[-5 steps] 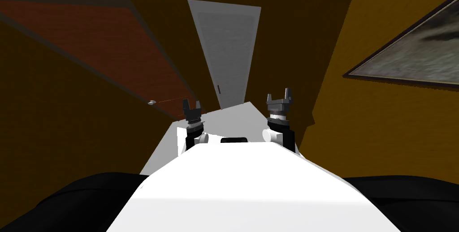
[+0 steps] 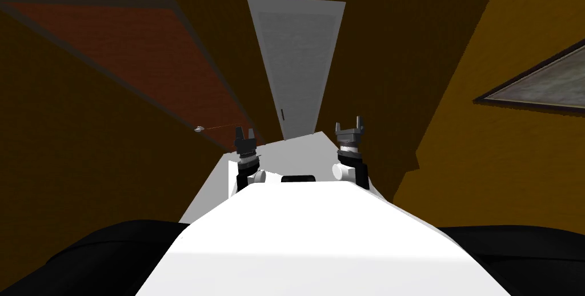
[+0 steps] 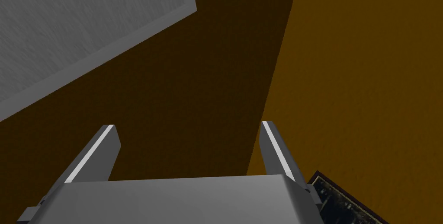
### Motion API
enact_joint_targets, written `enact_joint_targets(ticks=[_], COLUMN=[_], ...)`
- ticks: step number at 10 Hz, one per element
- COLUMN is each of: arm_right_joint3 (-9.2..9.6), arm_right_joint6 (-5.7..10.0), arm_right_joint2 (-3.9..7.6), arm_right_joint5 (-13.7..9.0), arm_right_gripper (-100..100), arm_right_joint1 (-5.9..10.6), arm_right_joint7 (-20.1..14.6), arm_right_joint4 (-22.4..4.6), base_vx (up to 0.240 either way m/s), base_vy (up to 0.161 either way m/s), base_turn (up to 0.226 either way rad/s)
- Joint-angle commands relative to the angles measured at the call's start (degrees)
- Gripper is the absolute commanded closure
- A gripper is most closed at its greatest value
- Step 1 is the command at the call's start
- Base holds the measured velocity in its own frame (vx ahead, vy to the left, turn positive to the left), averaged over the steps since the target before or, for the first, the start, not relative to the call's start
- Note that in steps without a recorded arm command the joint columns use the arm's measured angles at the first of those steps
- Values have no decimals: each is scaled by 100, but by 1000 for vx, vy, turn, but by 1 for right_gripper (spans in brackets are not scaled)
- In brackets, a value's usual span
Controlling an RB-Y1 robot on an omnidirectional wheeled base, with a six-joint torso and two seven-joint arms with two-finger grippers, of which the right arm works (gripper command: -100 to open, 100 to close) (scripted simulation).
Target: Pull the door open
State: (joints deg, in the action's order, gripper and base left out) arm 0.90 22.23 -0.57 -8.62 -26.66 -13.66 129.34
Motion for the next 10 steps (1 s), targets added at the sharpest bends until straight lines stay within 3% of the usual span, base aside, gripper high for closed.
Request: enact_joint_targets(ticks=[1, 10], arm_right_joint3=[36, 50], arm_right_joint6=[53, 396], arm_right_joint2=[34, 275], arm_right_joint5=[-55, -447], arm_right_gripper=[-100, -100], arm_right_joint1=[49, 456], arm_right_joint7=[-140, -932], arm_right_joint4=[-177, -1364], base_vx=[142, 99], base_vy=[36, 34], base_turn=[114, 96])
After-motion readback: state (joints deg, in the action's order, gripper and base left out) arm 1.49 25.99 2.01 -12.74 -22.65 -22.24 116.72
